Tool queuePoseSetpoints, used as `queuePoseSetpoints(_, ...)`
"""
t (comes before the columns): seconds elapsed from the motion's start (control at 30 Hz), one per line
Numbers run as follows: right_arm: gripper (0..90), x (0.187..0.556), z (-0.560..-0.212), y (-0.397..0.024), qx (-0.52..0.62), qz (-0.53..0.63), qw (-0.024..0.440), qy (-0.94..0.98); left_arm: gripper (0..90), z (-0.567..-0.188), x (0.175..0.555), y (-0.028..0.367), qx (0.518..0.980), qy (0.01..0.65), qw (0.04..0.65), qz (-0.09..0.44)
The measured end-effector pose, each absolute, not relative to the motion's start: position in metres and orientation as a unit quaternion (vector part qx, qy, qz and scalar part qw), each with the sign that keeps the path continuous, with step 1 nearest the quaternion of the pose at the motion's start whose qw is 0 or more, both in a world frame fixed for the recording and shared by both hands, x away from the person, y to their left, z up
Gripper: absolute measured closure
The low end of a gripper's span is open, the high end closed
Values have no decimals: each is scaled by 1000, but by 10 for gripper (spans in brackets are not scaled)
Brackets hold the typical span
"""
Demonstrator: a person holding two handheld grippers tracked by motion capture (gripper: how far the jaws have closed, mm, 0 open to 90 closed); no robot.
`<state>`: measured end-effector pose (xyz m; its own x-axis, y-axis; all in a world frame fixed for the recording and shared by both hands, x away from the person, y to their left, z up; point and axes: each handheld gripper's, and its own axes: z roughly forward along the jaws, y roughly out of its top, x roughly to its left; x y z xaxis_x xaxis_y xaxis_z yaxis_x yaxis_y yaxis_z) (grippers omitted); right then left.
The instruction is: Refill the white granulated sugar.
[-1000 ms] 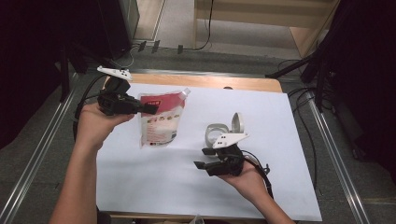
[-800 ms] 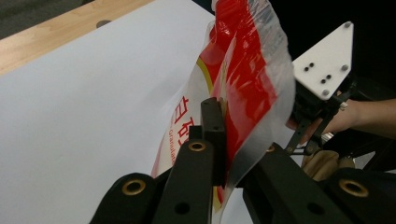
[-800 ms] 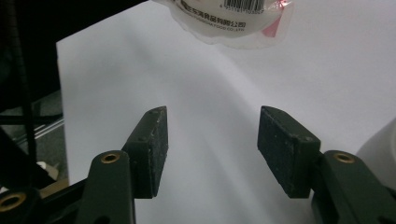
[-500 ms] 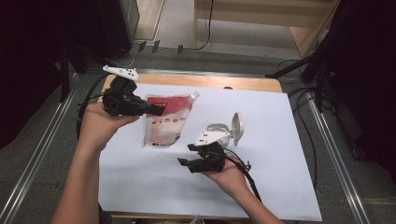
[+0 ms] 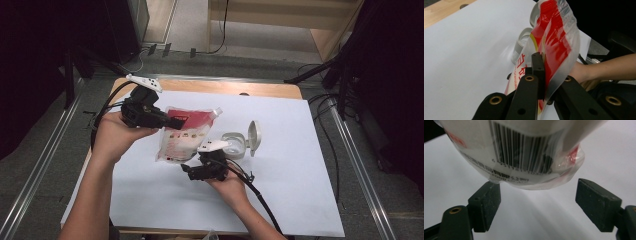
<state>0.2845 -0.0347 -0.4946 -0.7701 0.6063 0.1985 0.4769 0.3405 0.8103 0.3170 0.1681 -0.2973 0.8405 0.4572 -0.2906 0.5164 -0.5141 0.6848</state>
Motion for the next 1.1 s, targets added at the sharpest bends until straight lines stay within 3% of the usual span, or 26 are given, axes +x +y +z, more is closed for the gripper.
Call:
queuePoseSetpoints(0.47,202,281,-506,-24,345,465,122,806,900,-296,318,171,856,302,415,-62)
queuePoseSetpoints(0.6,206,279,-511,-23,344,479,100,802,900,-295,318,173,854,302,418,-67)
queuePoseSetpoints(0.87,199,269,-508,-17,311,506,184,783,900,-297,319,169,848,312,419,-88)
queuePoseSetpoints(1.1,216,273,-513,-16,322,500,204,777,900,-301,322,171,840,326,421,-100)
